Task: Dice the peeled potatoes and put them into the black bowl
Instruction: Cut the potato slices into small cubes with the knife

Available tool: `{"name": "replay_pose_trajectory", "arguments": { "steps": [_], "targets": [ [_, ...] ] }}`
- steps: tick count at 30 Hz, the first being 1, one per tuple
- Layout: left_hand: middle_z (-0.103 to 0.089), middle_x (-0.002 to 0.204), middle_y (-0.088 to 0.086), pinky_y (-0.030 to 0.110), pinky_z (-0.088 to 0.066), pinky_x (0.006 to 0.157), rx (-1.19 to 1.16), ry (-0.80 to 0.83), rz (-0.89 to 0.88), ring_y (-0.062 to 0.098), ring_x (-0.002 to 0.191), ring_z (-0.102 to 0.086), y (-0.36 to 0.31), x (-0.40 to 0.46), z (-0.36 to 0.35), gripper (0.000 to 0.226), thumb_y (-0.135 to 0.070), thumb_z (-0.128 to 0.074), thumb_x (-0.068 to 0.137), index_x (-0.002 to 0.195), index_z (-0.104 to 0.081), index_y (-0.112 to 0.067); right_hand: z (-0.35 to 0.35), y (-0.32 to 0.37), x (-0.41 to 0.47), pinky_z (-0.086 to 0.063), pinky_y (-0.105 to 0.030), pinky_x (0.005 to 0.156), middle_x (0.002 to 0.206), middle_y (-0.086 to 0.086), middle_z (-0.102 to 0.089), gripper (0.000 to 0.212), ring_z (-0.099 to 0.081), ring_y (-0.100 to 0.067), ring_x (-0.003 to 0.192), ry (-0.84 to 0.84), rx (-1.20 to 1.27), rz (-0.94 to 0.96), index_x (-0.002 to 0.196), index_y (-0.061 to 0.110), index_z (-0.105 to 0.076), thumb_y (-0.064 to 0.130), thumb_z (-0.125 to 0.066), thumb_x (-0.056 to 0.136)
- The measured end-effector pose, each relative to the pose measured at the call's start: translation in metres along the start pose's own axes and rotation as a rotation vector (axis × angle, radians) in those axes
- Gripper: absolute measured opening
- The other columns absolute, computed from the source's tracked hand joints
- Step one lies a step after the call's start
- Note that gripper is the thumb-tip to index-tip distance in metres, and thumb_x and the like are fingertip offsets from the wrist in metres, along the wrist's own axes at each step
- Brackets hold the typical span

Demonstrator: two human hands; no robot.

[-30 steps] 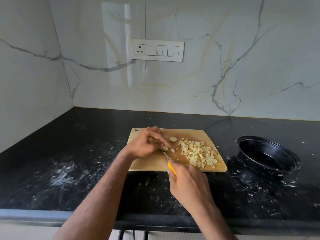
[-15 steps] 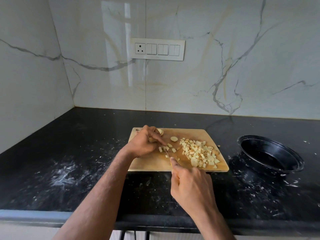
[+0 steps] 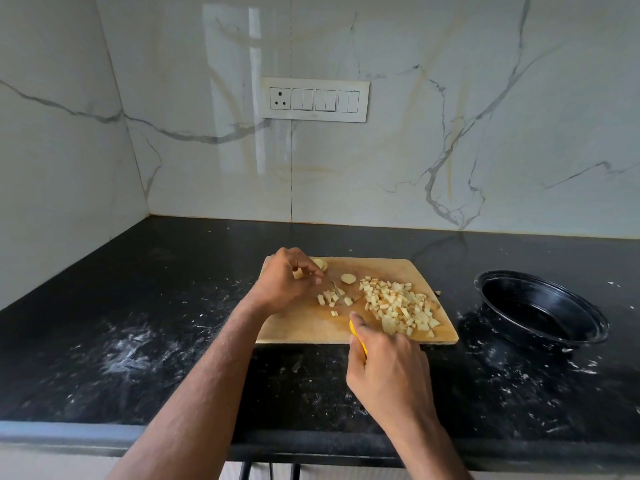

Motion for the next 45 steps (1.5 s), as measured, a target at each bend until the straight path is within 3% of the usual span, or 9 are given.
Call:
{"name": "replay_pose_trajectory", "arguments": {
  "steps": [3, 6, 9, 14, 20, 26, 31, 37, 45],
  "targets": [
    [-0.066, 0.087, -0.013, 0.035, -0.048, 0.079, 0.067, -0.058, 0.06, 0.008, 0.084, -0.057, 0.004, 0.001, 0.001, 0.016, -0.012, -0.075, 0.085, 0.086, -0.08, -0.027, -0.004, 0.004, 0.001, -0.028, -0.006, 0.04, 0.054, 0.013, -0.061, 0.038, -0.036, -0.001, 0.036, 0.09, 0.004, 0.137, 0.132, 0.023, -0.064, 0.031, -0.06, 0.096],
    [-0.066, 0.094, -0.009, 0.026, -0.047, 0.078, 0.092, -0.032, 0.085, 0.007, 0.085, -0.056, 0.002, 0.001, 0.0, 0.018, -0.009, -0.07, 0.088, 0.091, -0.079, -0.024, -0.006, 0.008, 0.005, -0.031, -0.01, 0.047, 0.066, 0.011, -0.066, 0.041, -0.044, -0.002, 0.045, 0.114, -0.011, 0.198, 0.14, 0.023, -0.057, 0.032, -0.052, 0.1],
    [-0.065, 0.095, -0.009, 0.013, -0.04, 0.071, 0.119, 0.038, 0.081, 0.004, 0.085, -0.056, 0.0, 0.0, -0.004, 0.019, -0.009, -0.069, 0.09, 0.096, -0.079, -0.024, -0.006, 0.007, 0.006, -0.032, -0.013, 0.049, 0.072, 0.009, -0.067, 0.046, -0.05, -0.004, 0.052, 0.092, -0.027, 0.113, 0.147, 0.023, -0.048, 0.029, -0.048, 0.101],
    [-0.062, 0.093, -0.013, 0.011, -0.039, 0.071, 0.122, 0.052, 0.091, 0.002, 0.086, -0.055, 0.0, 0.0, -0.005, 0.017, -0.009, -0.069, 0.091, 0.097, -0.079, -0.022, 0.001, 0.0, 0.0, -0.049, -0.014, 0.061, 0.087, 0.009, -0.072, 0.045, -0.06, -0.005, 0.064, 0.031, -0.073, -0.105, 0.145, 0.025, -0.05, 0.032, -0.048, 0.1],
    [-0.065, 0.093, -0.009, 0.011, -0.038, 0.069, 0.126, 0.013, 0.063, 0.002, 0.083, -0.055, 0.0, 0.001, -0.008, 0.017, -0.007, -0.069, 0.09, 0.097, -0.079, -0.02, -0.003, 0.008, 0.009, -0.048, -0.017, 0.055, 0.071, 0.008, -0.064, 0.047, -0.052, -0.005, 0.054, 0.063, -0.093, -0.022, 0.148, 0.023, -0.047, 0.03, -0.048, 0.101],
    [-0.066, 0.091, -0.011, 0.01, -0.039, 0.071, 0.192, 0.004, 0.029, 0.005, 0.084, -0.056, 0.002, 0.002, -0.015, 0.018, -0.008, -0.071, 0.087, 0.096, -0.079, -0.021, 0.0, -0.002, 0.01, -0.054, -0.022, 0.067, 0.091, 0.007, -0.072, 0.038, -0.067, -0.009, 0.076, -0.008, -0.088, -0.182, 0.137, 0.026, -0.057, 0.031, -0.05, 0.1],
    [-0.065, 0.1, -0.008, 0.037, -0.048, 0.091, 0.224, 0.028, 0.007, 0.017, 0.101, -0.055, 0.002, 0.009, -0.025, 0.022, -0.008, -0.066, 0.09, 0.104, -0.076, -0.022, 0.001, 0.002, 0.006, -0.05, -0.019, 0.065, 0.093, 0.006, -0.072, 0.041, -0.068, -0.009, 0.079, 0.003, -0.084, -0.139, 0.14, 0.025, -0.054, 0.031, -0.05, 0.099],
    [-0.055, 0.14, -0.005, 0.06, -0.026, 0.111, 0.408, 0.384, 0.003, 0.02, 0.136, -0.036, -0.015, 0.035, -0.043, 0.046, -0.011, -0.057, 0.094, 0.131, -0.064, -0.037, 0.002, -0.003, 0.008, -0.049, -0.02, 0.066, 0.093, 0.007, -0.071, 0.039, -0.067, -0.009, 0.082, -0.015, 0.022, -0.154, 0.138, 0.027, -0.055, 0.031, -0.049, 0.099],
    [-0.067, 0.121, -0.008, 0.045, -0.033, 0.099, 0.461, 0.297, -0.03, 0.018, 0.118, -0.052, -0.014, 0.042, -0.046, 0.02, -0.026, -0.06, 0.099, 0.115, -0.072, -0.025, -0.002, -0.008, 0.011, -0.055, -0.024, 0.074, 0.1, 0.008, -0.072, 0.044, -0.068, -0.009, 0.089, 0.002, 0.089, -0.141, 0.142, 0.028, -0.053, 0.038, -0.049, 0.099]
  ]
}}
Point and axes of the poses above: each hand's wrist, its own x-axis towards the middle knuckle, its own z-axis out of the back of the hand, y = z × x, the point moved 1 cm from there along x, towards the middle knuckle
